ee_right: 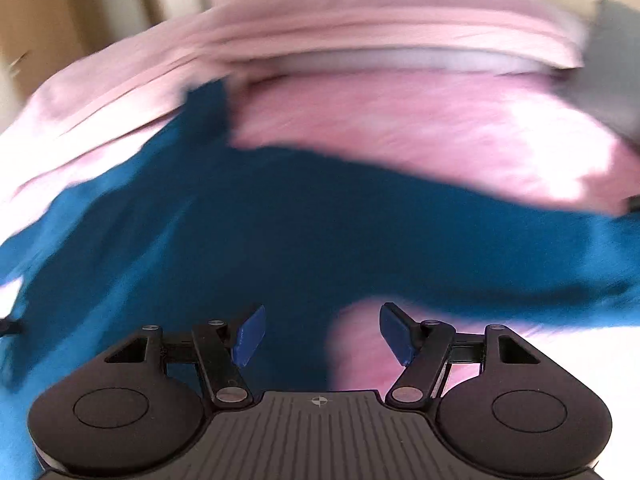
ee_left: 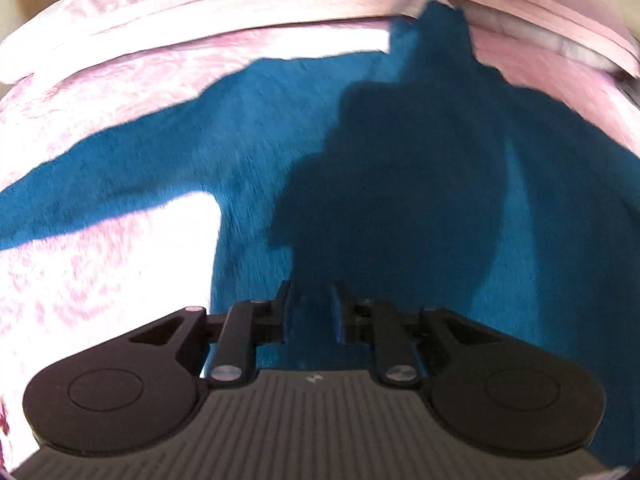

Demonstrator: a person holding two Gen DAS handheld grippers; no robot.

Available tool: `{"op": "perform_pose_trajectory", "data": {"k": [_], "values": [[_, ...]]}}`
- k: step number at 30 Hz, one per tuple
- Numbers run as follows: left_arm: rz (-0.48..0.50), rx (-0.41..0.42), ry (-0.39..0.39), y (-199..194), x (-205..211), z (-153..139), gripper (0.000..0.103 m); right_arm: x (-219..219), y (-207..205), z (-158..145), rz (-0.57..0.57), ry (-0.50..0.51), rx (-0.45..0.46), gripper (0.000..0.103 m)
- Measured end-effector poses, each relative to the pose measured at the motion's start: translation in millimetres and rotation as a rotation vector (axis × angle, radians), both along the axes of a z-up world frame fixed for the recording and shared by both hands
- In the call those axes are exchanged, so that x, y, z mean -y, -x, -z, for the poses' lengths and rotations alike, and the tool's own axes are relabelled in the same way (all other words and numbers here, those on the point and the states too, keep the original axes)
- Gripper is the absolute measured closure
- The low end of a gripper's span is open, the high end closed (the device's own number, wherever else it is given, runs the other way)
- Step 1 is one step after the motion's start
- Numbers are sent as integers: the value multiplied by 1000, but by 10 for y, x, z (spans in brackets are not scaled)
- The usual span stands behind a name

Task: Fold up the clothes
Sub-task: 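Release the sleeve and pull both grippers back from the sweater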

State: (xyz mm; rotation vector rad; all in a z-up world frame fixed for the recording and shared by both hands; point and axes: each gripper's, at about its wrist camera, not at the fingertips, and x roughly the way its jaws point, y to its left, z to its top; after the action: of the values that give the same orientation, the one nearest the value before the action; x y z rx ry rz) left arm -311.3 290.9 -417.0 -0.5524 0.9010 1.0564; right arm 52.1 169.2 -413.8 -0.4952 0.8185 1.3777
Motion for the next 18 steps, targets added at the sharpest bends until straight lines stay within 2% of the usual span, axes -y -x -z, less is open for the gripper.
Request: {"op": "perform_pose_trajectory", "data": {"k": [5,8,10,12,14,17,18], "values": [[86,1,-15,412,613,8,86,672,611,284,-30,90,43,38],[113,2,15,755,1017,-3,87,1384,876,387,1,139,126,38],[134,3,38,954,1313,-49,87,1892,996,401,68,173,125,38],[159,-8,70,1126,1585,-119,87,2279,1080,364,154,218,99,38],[180,-59,162,1198,1677,-212,87,2530,1205,297,214,289,79,38],[131,-67,232,1316,1663,-531,90,2683,1391,118,278,404,36,38],[119,-49,211,1328,1628,-728,90,2722,1452,4,283,393,17,38]]}}
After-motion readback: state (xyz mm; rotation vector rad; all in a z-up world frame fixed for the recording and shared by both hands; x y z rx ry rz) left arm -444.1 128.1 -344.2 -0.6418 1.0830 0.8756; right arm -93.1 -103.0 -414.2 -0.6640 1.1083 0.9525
